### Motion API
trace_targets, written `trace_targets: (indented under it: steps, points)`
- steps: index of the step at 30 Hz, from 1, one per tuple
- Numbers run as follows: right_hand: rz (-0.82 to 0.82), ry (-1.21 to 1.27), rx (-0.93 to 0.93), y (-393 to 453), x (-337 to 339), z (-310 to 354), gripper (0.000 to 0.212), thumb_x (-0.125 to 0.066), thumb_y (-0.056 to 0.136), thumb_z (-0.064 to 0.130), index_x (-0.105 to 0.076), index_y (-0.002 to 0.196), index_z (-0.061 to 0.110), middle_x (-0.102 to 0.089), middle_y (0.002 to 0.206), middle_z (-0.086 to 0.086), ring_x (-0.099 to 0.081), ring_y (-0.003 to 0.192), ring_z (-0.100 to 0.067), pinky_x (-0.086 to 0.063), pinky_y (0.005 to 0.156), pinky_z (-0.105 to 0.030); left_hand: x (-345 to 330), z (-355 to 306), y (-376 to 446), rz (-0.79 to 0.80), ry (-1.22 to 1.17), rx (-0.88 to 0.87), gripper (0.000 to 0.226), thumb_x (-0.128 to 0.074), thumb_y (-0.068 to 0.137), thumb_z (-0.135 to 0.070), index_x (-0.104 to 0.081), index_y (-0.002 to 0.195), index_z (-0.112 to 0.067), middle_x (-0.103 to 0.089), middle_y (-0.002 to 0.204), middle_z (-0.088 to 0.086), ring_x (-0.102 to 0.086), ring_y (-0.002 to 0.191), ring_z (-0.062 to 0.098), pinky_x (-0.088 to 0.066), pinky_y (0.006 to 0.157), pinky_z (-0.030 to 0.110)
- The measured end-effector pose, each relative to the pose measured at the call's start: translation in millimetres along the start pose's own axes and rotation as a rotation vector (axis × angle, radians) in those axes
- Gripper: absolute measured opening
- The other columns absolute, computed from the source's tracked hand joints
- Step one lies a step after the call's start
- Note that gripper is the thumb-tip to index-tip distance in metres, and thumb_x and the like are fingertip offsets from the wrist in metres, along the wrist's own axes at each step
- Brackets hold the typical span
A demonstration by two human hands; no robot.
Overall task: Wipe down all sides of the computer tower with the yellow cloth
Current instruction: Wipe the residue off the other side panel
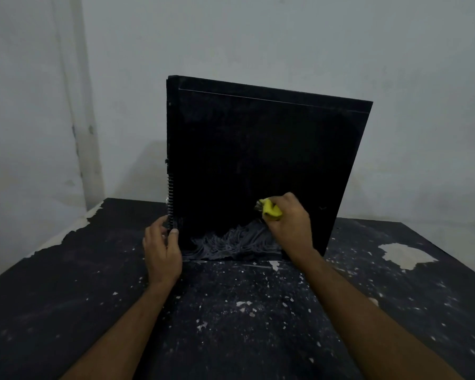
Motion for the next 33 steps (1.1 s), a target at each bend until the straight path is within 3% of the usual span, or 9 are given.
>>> trace_targets:
  steps: [3, 7, 11, 14, 18, 22, 26, 30, 33]
  points:
    - [0.146, -0.075, 0.127, -8.4, -17.6, 9.3, 0.021, -0.075, 0.086, 0.029, -0.071, 0.102, 0.017, -0.056, 0.093, 0.001, -0.059, 0.076, -0.021, -0.047, 0.057, -0.035, 0.1, 0.4, 0.3, 0.007, -0.010, -0.002, 0.046, -0.042, 0.097, -0.036, -0.055, 0.136, -0.016, -0.050, 0.112, 0.005, -0.051, 0.103, 0.026, -0.047, 0.089, 0.049]
    - [-0.026, 0.004, -0.014, 0.2, -8.0, 4.5, 0.026, -0.080, 0.083, 0.025, -0.070, 0.104, 0.014, -0.058, 0.097, -0.001, -0.058, 0.079, -0.018, -0.047, 0.059, -0.033, -0.1, 1.0, 0.9, 0.001, -0.013, 0.004, 0.045, -0.043, 0.097, -0.036, -0.055, 0.136, -0.017, -0.050, 0.112, 0.005, -0.051, 0.103, 0.025, -0.047, 0.089, 0.048]
    - [0.162, -0.079, 0.102, -7.5, -33.0, 20.5, 0.024, -0.077, 0.083, 0.029, -0.071, 0.104, 0.018, -0.059, 0.097, 0.001, -0.062, 0.082, -0.023, -0.051, 0.061, -0.037, 0.3, -0.3, 0.7, 0.004, -0.013, 0.005, 0.046, -0.042, 0.097, -0.035, -0.056, 0.136, -0.016, -0.050, 0.110, 0.004, -0.050, 0.103, 0.026, -0.045, 0.089, 0.045]
    - [-0.037, 0.020, -0.070, 3.0, -18.5, 12.5, 0.024, -0.079, 0.079, 0.031, -0.070, 0.097, 0.018, -0.059, 0.092, 0.002, -0.058, 0.078, -0.017, -0.047, 0.058, -0.033, 0.6, 0.7, 1.2, -0.004, -0.012, 0.007, 0.046, -0.042, 0.096, -0.037, -0.056, 0.135, -0.016, -0.050, 0.108, 0.004, -0.050, 0.103, 0.026, -0.045, 0.089, 0.045]
    - [0.210, -0.109, 0.199, -14.1, -48.0, 33.5, 0.028, -0.076, 0.082, 0.027, -0.071, 0.108, 0.018, -0.059, 0.100, -0.001, -0.063, 0.087, -0.025, -0.052, 0.060, -0.038, 1.6, 0.5, 0.4, 0.000, -0.015, 0.006, 0.045, -0.042, 0.096, -0.036, -0.057, 0.135, -0.017, -0.050, 0.108, 0.003, -0.050, 0.103, 0.026, -0.045, 0.090, 0.045]
    - [-0.019, -0.009, -0.034, -10.2, -18.0, -0.3, 0.023, -0.078, 0.084, 0.030, -0.070, 0.102, 0.018, -0.058, 0.095, 0.003, -0.056, 0.078, -0.014, -0.045, 0.057, -0.030, 0.7, 1.3, 1.7, 0.000, -0.018, 0.006, 0.046, -0.041, 0.096, -0.037, -0.057, 0.135, -0.018, -0.050, 0.107, 0.002, -0.050, 0.103, 0.026, -0.046, 0.090, 0.047]
    - [0.208, -0.143, 0.138, -22.7, -31.5, -2.8, 0.031, -0.076, 0.083, 0.027, -0.070, 0.113, 0.019, -0.059, 0.102, 0.003, -0.063, 0.089, -0.021, -0.049, 0.063, -0.033, 0.4, 1.5, 1.8, 0.001, -0.028, 0.001, 0.046, -0.042, 0.097, -0.036, -0.057, 0.135, -0.017, -0.050, 0.108, 0.003, -0.050, 0.104, 0.027, -0.045, 0.089, 0.044]
    - [0.058, -0.085, -0.004, -24.6, -7.9, -26.2, 0.032, -0.079, 0.081, 0.024, -0.070, 0.110, 0.016, -0.060, 0.101, 0.001, -0.059, 0.086, -0.017, -0.049, 0.062, -0.033, 0.9, -0.1, 0.9, -0.007, -0.021, 0.004, 0.046, -0.042, 0.096, -0.035, -0.057, 0.135, -0.016, -0.050, 0.107, 0.003, -0.050, 0.104, 0.027, -0.042, 0.089, 0.040]
    - [0.168, -0.181, 0.119, -34.5, -16.0, -26.4, 0.036, -0.079, 0.080, 0.025, -0.070, 0.113, 0.016, -0.063, 0.104, -0.001, -0.064, 0.091, -0.024, -0.052, 0.064, -0.036, 1.1, -0.5, 0.9, -0.005, -0.026, 0.008, 0.046, -0.042, 0.096, -0.035, -0.057, 0.135, -0.017, -0.049, 0.107, 0.002, -0.050, 0.104, 0.027, -0.043, 0.089, 0.042]
Point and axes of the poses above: each hand's wrist, its own y-axis towards the middle knuckle, its own x-axis out of the back of the hand, z = x × y, the point moved 8 cm from there along y, towards the middle knuckle
